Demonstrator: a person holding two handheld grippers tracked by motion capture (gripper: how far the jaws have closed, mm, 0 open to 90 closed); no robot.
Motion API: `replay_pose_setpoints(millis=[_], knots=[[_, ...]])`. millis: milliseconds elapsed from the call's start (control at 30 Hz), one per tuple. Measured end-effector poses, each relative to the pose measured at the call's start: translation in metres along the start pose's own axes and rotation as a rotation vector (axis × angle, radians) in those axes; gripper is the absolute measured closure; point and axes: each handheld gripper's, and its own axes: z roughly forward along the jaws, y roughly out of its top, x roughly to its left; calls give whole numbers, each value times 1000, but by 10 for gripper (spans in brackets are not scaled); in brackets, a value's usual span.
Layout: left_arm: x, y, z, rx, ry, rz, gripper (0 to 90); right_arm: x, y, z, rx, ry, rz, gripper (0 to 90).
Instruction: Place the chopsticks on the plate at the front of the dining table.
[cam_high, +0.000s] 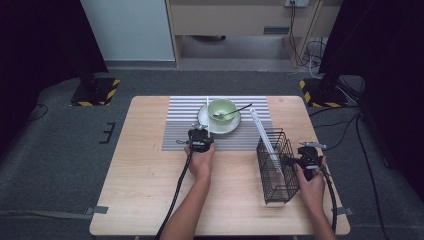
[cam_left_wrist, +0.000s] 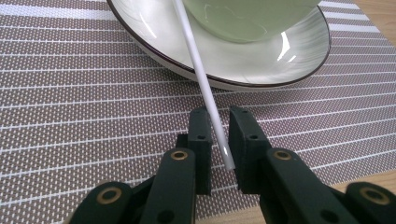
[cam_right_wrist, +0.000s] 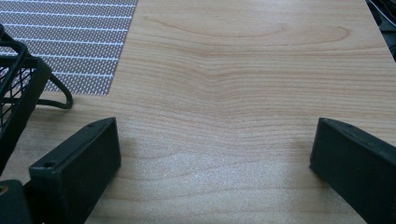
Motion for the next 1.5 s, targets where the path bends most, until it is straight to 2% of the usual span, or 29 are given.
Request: replay_pose_setpoints(millis=[300, 367, 467, 533, 700, 800, 900, 1067, 1200, 1500], knots=[[2, 1, 0, -4, -4, -10, 792, 0, 0, 0, 0, 0, 0, 19], [2, 1, 0, -5, 0, 1, 789, 0, 0, 0, 0, 0, 0, 19], [2, 1, -1, -10, 10, 3, 740, 0, 0, 0, 0, 0, 0, 19], [1, 2, -3, -16, 23, 3, 660, 0, 0, 0, 0, 0, 0, 19], [-2, 2, -7, -31, 34, 27, 603, 0, 0, 0, 0, 0, 0, 19], [-5, 3, -12, -36, 39, 33, 529, 0, 0, 0, 0, 1, -1, 16], [-9, 3, -18, -51, 41, 63, 488, 0, 0, 0, 1, 5, -3, 14], [-12, 6, -30, -72, 17, 78, 423, 0, 0, 0, 2, 6, -4, 14], [-14, 8, -39, -79, 11, 113, 365, 0, 0, 0, 2, 6, -4, 14], [-16, 9, -54, -87, -45, 149, 295, -1, 0, 0, 2, 10, -4, 11]])
